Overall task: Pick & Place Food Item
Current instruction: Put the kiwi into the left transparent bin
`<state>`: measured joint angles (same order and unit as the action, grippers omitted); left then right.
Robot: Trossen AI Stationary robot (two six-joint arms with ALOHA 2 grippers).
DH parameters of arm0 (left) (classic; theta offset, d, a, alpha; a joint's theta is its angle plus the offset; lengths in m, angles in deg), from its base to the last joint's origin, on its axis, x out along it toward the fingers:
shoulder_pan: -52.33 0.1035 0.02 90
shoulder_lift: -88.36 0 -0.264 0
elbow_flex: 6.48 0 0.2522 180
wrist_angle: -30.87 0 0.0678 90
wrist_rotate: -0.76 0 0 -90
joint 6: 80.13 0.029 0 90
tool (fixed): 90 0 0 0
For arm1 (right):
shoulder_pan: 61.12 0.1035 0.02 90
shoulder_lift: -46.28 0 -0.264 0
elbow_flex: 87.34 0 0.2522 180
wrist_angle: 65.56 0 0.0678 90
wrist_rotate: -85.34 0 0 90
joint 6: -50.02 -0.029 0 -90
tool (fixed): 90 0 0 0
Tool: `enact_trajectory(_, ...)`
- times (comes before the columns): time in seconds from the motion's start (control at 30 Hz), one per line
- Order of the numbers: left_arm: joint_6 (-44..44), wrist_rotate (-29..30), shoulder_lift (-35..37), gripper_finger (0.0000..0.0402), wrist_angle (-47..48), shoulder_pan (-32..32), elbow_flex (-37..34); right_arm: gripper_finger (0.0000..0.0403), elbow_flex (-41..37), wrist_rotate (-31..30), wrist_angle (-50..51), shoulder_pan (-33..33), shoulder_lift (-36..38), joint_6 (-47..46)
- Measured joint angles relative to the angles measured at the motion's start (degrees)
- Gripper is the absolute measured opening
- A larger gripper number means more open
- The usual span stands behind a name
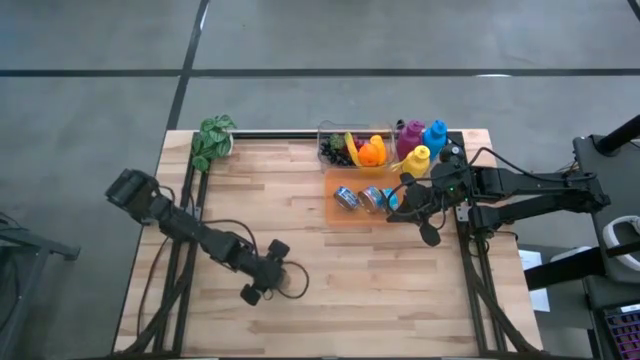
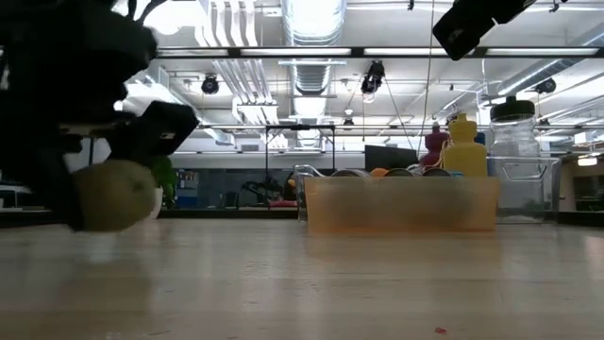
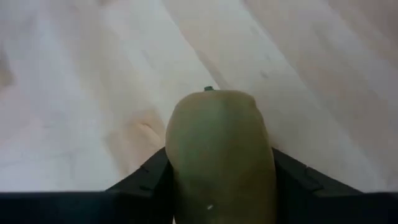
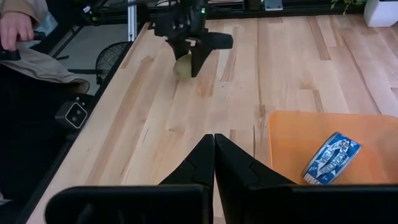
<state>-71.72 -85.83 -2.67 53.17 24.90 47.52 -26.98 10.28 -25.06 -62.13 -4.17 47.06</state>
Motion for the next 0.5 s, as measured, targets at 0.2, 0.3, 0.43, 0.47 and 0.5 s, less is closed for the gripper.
enact_trajectory(0.2,-3.59,0.08,3.21,0.0177,0.35,4.37,2.82,0.0008,0.01,0.02,-0.01,-0.01,0.04,-0.02)
enact_trajectory(0.3,-2.68,0.30,4.93,0.0177,0.87,8.29,5.31,0.0008,0.01,0.00,-0.02,-0.02,0.04,0.00)
enact_trajectory(0.43,-0.45,1.69,5.78,0.0177,3.73,15.35,10.78,0.0008,0.00,0.02,-0.02,0.00,0.04,0.00)
enact_trajectory(0.47,0.11,1.95,5.78,0.0177,4.60,17.21,12.26,0.0008,0.00,0.02,0.00,0.00,0.04,0.00)
enact_trajectory(0.5,0.64,2.00,5.78,0.0177,5.48,19.43,13.85,0.0008,0.01,0.00,-0.02,-0.01,0.04,-0.01)
